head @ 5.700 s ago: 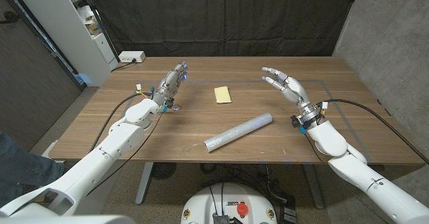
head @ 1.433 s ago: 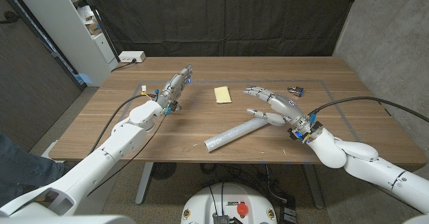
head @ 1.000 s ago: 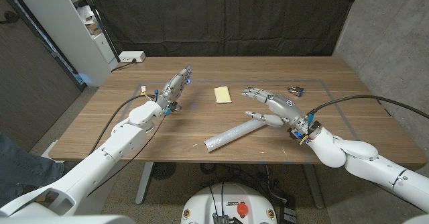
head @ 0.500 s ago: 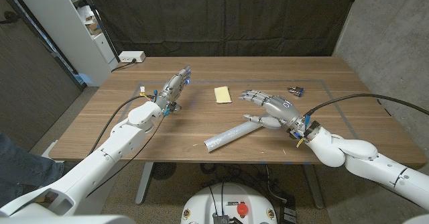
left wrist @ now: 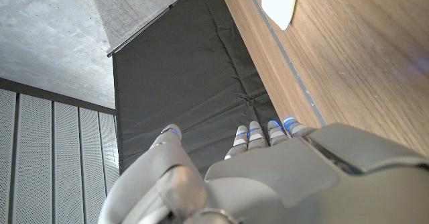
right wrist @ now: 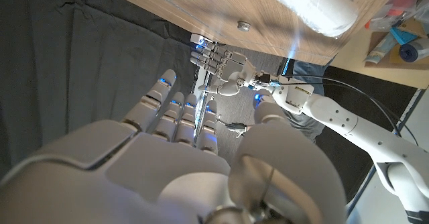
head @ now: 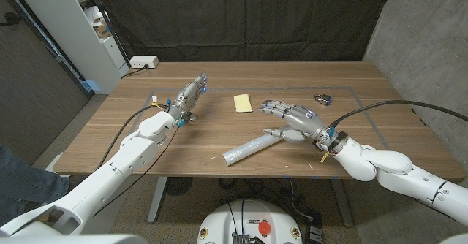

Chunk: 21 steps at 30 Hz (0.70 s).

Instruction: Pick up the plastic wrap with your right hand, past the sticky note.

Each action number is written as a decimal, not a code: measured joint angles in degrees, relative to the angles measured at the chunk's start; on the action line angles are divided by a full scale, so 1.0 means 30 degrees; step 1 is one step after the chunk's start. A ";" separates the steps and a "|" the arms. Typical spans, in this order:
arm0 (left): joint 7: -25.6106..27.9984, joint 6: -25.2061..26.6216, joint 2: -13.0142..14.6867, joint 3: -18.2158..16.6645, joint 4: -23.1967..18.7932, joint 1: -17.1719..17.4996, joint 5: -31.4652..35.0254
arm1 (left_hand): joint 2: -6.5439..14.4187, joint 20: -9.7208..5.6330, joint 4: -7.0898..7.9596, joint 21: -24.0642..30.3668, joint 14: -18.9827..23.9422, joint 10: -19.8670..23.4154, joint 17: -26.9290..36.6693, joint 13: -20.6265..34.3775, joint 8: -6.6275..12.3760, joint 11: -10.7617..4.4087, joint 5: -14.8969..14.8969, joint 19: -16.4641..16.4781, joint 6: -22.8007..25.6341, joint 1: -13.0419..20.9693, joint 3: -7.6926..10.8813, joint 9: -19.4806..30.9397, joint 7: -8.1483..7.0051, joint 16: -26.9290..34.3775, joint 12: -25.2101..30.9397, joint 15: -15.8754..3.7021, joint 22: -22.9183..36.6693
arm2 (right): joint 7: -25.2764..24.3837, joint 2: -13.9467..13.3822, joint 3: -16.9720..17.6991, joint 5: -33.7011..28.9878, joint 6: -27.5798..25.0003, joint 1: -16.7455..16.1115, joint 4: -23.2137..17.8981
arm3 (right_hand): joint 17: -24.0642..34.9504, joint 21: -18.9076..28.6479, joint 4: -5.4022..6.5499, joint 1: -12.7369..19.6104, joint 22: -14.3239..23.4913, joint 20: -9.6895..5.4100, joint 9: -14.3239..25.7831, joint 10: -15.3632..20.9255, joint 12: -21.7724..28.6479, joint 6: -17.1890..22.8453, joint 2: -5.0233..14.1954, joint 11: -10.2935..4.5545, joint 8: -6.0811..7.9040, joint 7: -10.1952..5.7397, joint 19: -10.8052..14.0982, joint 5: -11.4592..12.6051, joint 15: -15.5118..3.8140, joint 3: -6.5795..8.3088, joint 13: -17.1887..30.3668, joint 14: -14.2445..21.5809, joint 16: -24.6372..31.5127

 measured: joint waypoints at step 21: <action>-0.0028 -0.0272 -0.0015 -0.0141 -0.0027 0.0241 -0.0078 | 0.0100 0.0172 -0.0051 0.0000 0.0000 0.0000 0.0000 0.0000 0.0000 0.0000 0.0000 0.0032 0.0104 -0.0100 -0.0051 0.0000 -0.0104 0.0000 0.0000 0.0000 -0.0001 | 0.1622 -0.0409 -0.0359 -0.1069 -0.1188 0.0249 -0.0818 | 0.0003 0.0000 -0.0457 0.0569 0.0000 0.0277 0.0000 -0.0417 -0.0017 -0.0539 -0.0572 -0.0005 -0.0148 -0.0201 -0.0277 0.0000 0.0070 0.0183 0.0046 -0.0071 -0.0108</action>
